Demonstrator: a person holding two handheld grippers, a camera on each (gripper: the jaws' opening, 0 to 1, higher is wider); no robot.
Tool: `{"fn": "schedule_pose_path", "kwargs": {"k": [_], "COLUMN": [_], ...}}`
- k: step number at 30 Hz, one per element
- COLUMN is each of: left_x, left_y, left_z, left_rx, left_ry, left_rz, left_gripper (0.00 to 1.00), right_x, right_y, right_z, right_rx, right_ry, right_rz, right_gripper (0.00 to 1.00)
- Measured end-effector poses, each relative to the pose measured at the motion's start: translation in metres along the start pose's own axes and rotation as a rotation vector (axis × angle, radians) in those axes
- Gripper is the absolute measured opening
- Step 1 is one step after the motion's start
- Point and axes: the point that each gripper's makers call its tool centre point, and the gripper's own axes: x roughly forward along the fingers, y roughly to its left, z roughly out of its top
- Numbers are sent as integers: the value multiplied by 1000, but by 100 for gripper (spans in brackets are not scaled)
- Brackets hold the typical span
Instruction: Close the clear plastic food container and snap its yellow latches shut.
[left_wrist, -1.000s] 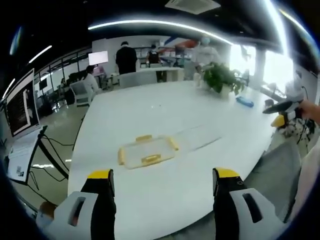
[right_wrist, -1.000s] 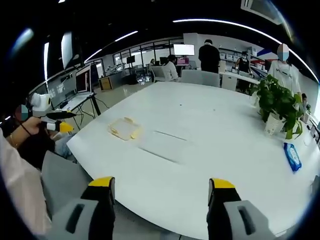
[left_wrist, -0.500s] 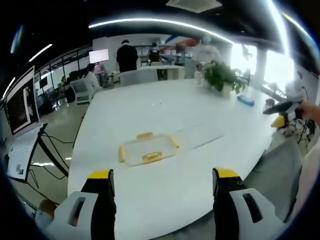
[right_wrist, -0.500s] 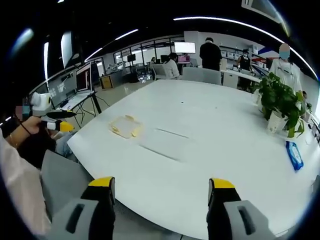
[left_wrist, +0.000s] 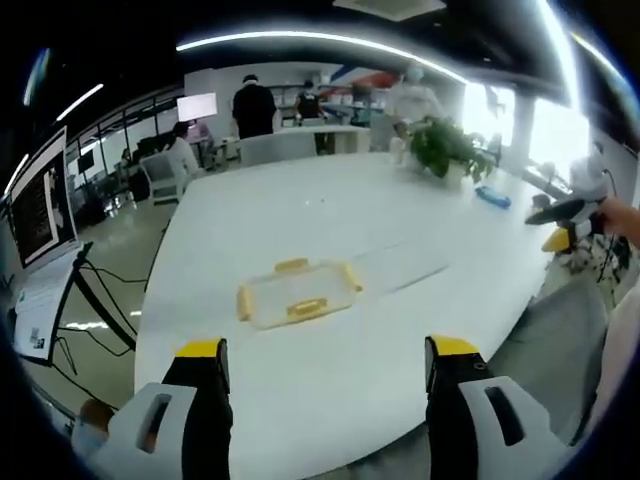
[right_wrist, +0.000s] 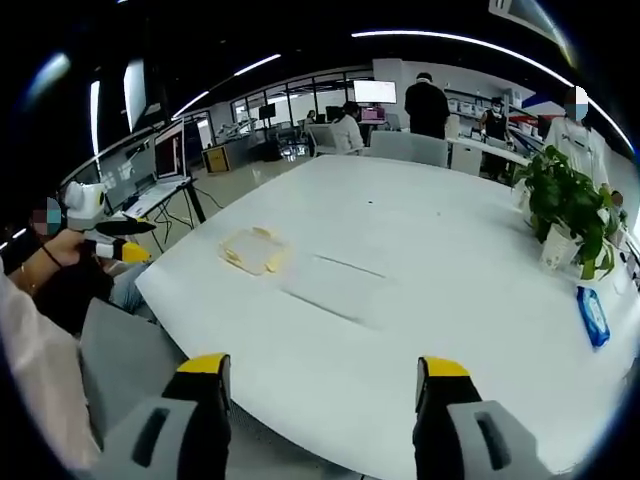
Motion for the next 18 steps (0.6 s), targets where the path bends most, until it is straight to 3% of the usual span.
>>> {"fn": "schedule_pose_path", "kwargs": {"k": [18], "left_x": [16], "left_y": [7], "left_z": [-1], "left_rx": [4], "left_ry": [29], "left_rz": [-22], "left_gripper": [78], "right_x": [23], "right_y": [1], "right_z": [9], "right_rx": [-18], "right_ry": [32], "right_rz": [25], "right_gripper": [75]}}
